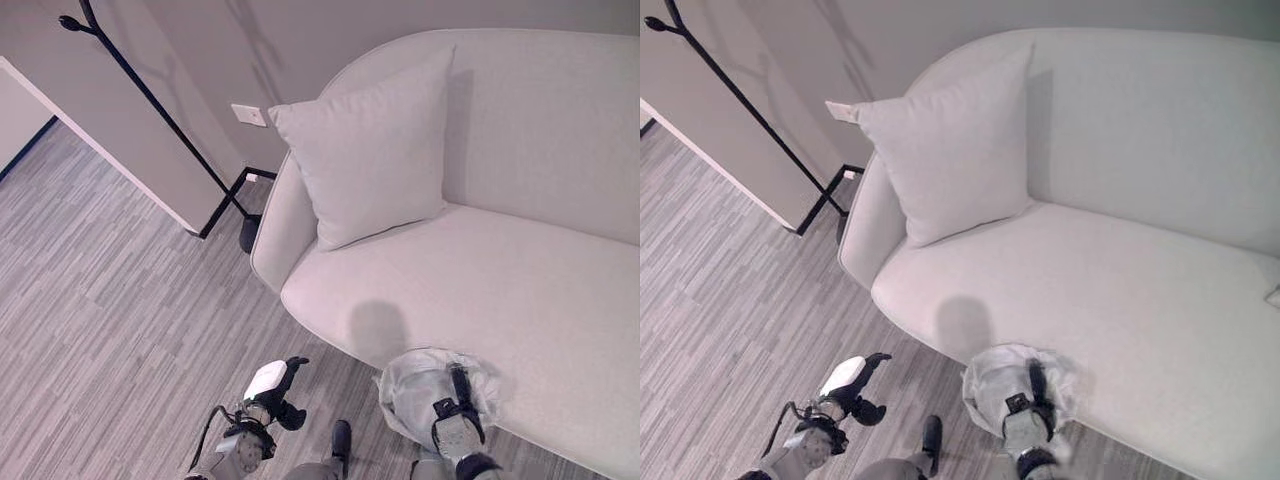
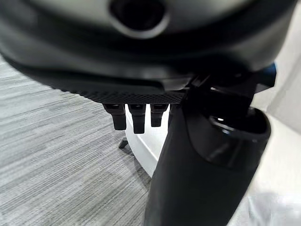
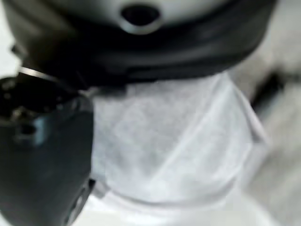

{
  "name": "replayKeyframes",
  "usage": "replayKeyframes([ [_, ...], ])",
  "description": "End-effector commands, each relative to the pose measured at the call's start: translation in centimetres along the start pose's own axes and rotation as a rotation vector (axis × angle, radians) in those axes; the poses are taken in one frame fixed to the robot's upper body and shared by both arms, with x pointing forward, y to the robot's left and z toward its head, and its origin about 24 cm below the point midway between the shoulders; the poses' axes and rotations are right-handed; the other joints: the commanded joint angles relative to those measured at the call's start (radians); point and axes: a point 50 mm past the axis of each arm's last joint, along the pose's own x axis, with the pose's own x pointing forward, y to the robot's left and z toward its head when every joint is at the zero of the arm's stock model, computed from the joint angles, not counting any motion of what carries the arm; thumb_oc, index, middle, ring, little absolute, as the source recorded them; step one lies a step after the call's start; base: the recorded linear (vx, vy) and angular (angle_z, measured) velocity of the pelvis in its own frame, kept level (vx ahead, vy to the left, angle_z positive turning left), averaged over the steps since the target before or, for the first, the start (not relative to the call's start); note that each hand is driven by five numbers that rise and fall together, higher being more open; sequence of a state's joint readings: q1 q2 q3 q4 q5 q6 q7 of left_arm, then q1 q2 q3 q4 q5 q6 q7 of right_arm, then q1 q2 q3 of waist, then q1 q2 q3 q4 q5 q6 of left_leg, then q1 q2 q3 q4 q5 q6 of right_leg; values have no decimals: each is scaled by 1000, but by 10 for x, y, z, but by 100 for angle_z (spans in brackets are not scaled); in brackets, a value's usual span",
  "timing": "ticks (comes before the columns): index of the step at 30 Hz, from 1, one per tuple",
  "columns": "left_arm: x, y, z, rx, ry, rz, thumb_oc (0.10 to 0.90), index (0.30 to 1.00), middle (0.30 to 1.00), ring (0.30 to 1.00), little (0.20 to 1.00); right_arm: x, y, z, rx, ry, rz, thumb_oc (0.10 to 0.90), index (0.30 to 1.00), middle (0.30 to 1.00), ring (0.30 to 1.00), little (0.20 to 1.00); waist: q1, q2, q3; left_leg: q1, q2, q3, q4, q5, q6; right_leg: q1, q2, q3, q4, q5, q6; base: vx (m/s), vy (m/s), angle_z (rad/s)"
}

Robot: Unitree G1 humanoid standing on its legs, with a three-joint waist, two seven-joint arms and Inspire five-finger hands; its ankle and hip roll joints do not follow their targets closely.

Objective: Hang the clothes on the sofa on the clothes rack.

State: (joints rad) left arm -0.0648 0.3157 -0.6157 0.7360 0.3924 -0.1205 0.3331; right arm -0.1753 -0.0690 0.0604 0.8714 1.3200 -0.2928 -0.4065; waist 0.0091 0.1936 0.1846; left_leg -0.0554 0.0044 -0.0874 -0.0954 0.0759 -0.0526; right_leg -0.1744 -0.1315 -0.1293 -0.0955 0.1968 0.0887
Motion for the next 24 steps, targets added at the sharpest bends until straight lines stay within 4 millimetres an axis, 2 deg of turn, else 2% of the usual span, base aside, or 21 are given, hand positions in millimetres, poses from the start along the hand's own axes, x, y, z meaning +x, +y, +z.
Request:
replayKeyframes([
  [1,4,20,-12,34,23,53,800,900,900,900,900,-14,64,10,153,-95,262,400,300,300,300,300,21,-30,-69,-35,-21,27,8,-69,-3,71,-9,37,8,-117,44,0,0,0],
  [2,2,17,-13,45,24,41,800,900,900,900,900,-23,81,18,184,-133,339,400,300,300,300,300,23,-37,-77,-27,-19,28,8,-72,-2,76,-7,40,8,-117,43,0,0,0],
  [3,2,17,-13,45,24,40,800,900,900,900,900,-23,81,18,183,-134,338,400,300,300,300,300,24,-38,-77,-26,-19,29,8,-72,-2,77,-7,41,8,-117,43,14,-23,4],
  [4,0,13,-15,54,24,26,800,900,900,900,900,-31,97,25,210,-166,405,400,300,300,300,300,26,-43,-84,-20,-17,29,8,-74,0,82,-5,44,8,-118,42,0,0,0],
  [5,0,13,-15,55,24,26,800,900,900,900,900,-31,97,25,210,-166,404,400,300,300,300,300,26,-43,-84,-19,-17,29,8,-74,0,82,-5,44,8,-118,42,0,0,0],
  [8,-4,6,-17,88,18,3,800,900,900,900,900,-73,147,52,373,-280,660,400,300,300,300,300,33,-56,-104,-5,-14,24,8,-79,3,93,0,47,8,-119,39,0,0,0],
  [11,-5,5,-17,96,16,4,800,900,900,900,900,-101,168,64,425,-333,801,400,300,300,300,300,37,-64,-111,1,-11,25,8,-81,3,100,3,47,8,-121,37,0,0,0],
  [14,-5,6,-16,90,7,10,800,900,900,900,900,-126,181,72,450,-369,931,400,300,300,300,300,39,-73,-119,8,-7,25,8,-82,3,107,6,47,8,-123,35,0,0,0],
  [15,-6,6,-16,90,8,10,800,900,900,900,900,-127,180,72,448,-369,930,400,300,300,300,300,38,-73,-119,9,-7,25,8,-82,3,107,6,47,8,-123,35,0,0,0],
  [16,-4,11,-14,62,4,36,800,900,900,900,900,-145,187,76,448,-391,1034,400,300,300,300,300,39,-83,-126,14,-4,25,8,-83,2,111,9,47,8,-124,32,0,0,0],
  [19,1,24,-9,-19,1,118,800,900,900,900,900,-168,192,81,404,-429,1160,400,300,300,300,300,39,-104,-136,22,1,25,8,-84,1,120,12,46,8,-125,29,0,0,0],
  [22,8,48,4,-45,-43,262,800,900,900,900,900,-185,189,83,350,-462,1254,400,300,300,300,300,39,-132,-150,33,9,26,8,-88,0,131,16,43,8,-129,25,11,-4,0],
  [23,7,48,4,-45,-42,262,800,900,900,900,900,-185,189,83,349,-462,1253,400,300,300,300,300,39,-131,-150,34,9,26,8,-88,0,132,16,43,8,-129,25,0,0,0],
  [24,11,65,13,-67,-72,367,800,900,900,900,900,-193,187,83,305,-476,1301,400,300,300,300,300,37,-149,-158,41,12,27,8,-90,-1,135,19,44,8,-130,24,0,0,0],
])
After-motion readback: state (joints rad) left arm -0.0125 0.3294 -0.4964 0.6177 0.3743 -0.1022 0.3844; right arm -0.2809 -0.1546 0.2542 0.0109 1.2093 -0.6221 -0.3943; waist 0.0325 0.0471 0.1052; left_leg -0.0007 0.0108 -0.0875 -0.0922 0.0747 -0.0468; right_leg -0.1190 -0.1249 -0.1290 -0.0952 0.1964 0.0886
